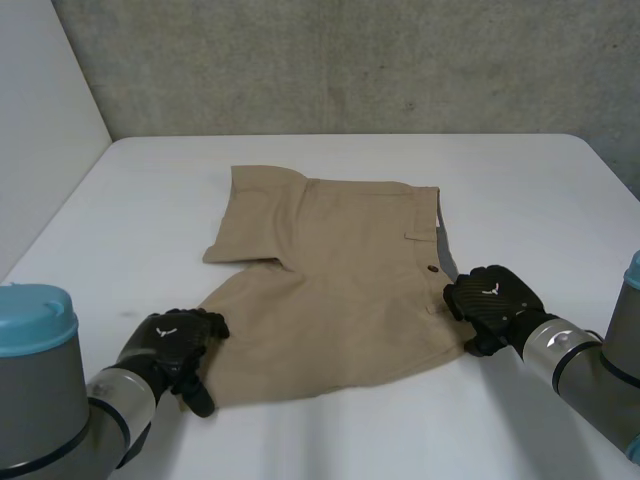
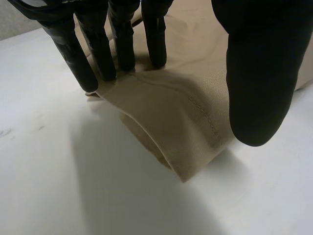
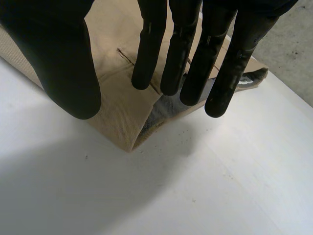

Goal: Fold the shorts.

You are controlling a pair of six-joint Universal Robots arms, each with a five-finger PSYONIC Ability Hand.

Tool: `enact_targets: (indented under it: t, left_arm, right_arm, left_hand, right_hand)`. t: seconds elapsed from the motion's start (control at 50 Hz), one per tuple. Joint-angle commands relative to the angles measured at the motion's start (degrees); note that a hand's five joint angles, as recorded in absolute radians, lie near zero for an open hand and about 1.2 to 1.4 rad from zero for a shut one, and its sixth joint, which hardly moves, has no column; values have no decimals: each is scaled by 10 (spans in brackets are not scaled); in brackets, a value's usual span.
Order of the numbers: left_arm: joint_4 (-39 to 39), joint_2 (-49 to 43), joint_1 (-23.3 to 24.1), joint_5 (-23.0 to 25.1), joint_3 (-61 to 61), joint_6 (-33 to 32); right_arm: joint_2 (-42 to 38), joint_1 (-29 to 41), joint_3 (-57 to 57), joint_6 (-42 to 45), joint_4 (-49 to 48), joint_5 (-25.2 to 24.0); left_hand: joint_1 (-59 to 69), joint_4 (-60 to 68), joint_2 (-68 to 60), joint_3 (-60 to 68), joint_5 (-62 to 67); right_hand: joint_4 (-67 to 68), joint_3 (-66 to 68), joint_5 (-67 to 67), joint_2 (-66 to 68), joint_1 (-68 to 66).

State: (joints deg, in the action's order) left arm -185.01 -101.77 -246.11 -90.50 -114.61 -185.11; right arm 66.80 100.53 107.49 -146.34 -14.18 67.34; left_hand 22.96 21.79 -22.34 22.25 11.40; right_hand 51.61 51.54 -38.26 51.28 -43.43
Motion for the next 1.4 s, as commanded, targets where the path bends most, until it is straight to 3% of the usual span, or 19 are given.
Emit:
enact_targets:
  t: [0.02,0.14,0.44,0.52,0.68,0.84,1.06,1.4]
  left_arm:
    - [-34,-44,0,-25,46,-2]
    - [-71,-65,1,-41,78,-5]
    - [-133,-142,-13,-55,146,-111]
    - [-130,-122,-21,-50,137,-111]
    - [-73,13,-15,-40,77,-107]
    - [4,107,-9,39,-17,-107]
    - [17,105,-1,64,-77,-108]
    - [-67,20,-6,55,-67,-112]
  right_arm:
    - [1,3,0,0,0,-5]
    - [7,1,6,-2,1,-20]
    - [8,2,2,-31,0,-12]
    - [8,2,-2,-63,1,4]
    - [9,4,-7,-107,1,41]
    - [9,5,-9,-109,0,47]
    - [8,6,-7,-109,0,47]
    - [9,8,-3,-109,1,45]
  left_hand:
    - [-3,9,-3,4,13]
    - [-1,10,-5,6,14]
    - [4,15,-10,11,19]
    - [4,15,-10,11,19]
    - [-6,5,0,1,9]
    - [54,66,-60,61,70]
    - [116,128,-123,124,132]
    - [174,185,-180,181,189]
  right_hand:
    - [284,285,-317,287,-366]
    - [284,285,-317,287,-366]
    - [284,285,-317,287,-366]
    - [284,285,-317,287,-366]
    - [284,285,-317,287,-366]
    - [284,285,-317,287,-366]
    - [284,285,-317,287,-366]
    - [284,285,-317,287,-366]
